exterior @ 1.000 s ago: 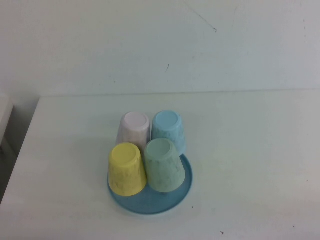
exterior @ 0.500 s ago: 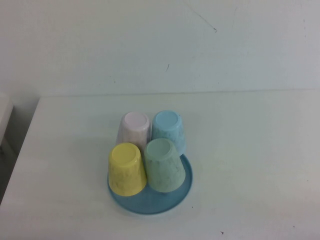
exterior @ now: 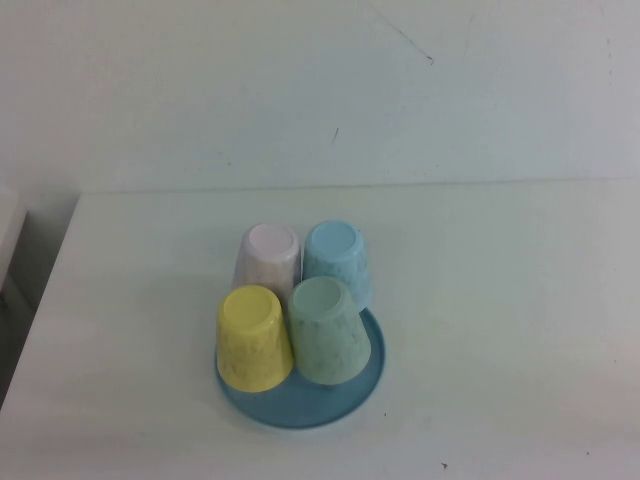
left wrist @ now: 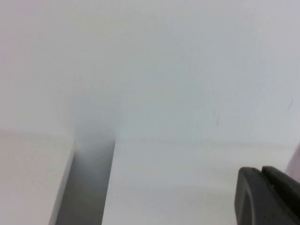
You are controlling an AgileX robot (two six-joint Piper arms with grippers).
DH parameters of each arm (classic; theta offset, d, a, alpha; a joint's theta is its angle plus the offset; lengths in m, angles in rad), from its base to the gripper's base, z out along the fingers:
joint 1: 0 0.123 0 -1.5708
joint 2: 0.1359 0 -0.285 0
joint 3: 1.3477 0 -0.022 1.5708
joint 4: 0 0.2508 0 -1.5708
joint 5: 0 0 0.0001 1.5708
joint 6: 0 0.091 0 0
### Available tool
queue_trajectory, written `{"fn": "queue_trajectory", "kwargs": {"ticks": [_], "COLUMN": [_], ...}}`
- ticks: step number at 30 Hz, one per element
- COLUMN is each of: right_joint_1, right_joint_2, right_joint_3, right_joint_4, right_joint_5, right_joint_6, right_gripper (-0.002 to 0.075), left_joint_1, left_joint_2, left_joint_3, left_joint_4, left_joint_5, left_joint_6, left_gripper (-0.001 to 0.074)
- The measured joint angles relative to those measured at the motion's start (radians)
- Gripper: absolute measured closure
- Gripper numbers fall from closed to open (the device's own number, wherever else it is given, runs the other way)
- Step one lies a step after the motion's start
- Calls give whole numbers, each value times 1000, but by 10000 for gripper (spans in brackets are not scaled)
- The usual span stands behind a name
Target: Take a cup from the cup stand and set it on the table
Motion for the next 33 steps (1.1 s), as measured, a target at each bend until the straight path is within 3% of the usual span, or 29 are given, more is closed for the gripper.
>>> {"fn": "queue_trajectory", "kwargs": {"ticks": [10,20,24,27,33], "right_joint_1": [0,0,0,0,0], "right_joint_2": [0,0,0,0,24], "right_joint_3": [0,0,-9,-81,-260], "right_joint_4": [-3,-3,-3,-7,-14], "right_joint_5": [-489,-548,-488,-306,73], "right_joint_6": [0,0,0,0,2], "right_gripper": [729,729,729,729,729], "left_joint_1": [0,0,0,0,0], "left_joint_2": [0,0,-2,-2,70], "left_joint_3": [0,0,-28,-128,-349], "left_joint_4": [0,-9,-21,-23,-25], "left_joint_5": [-508,-572,-441,-198,114], "left_joint_6": [0,0,2,4,4], "left_gripper": [738,738,738,738,738]}}
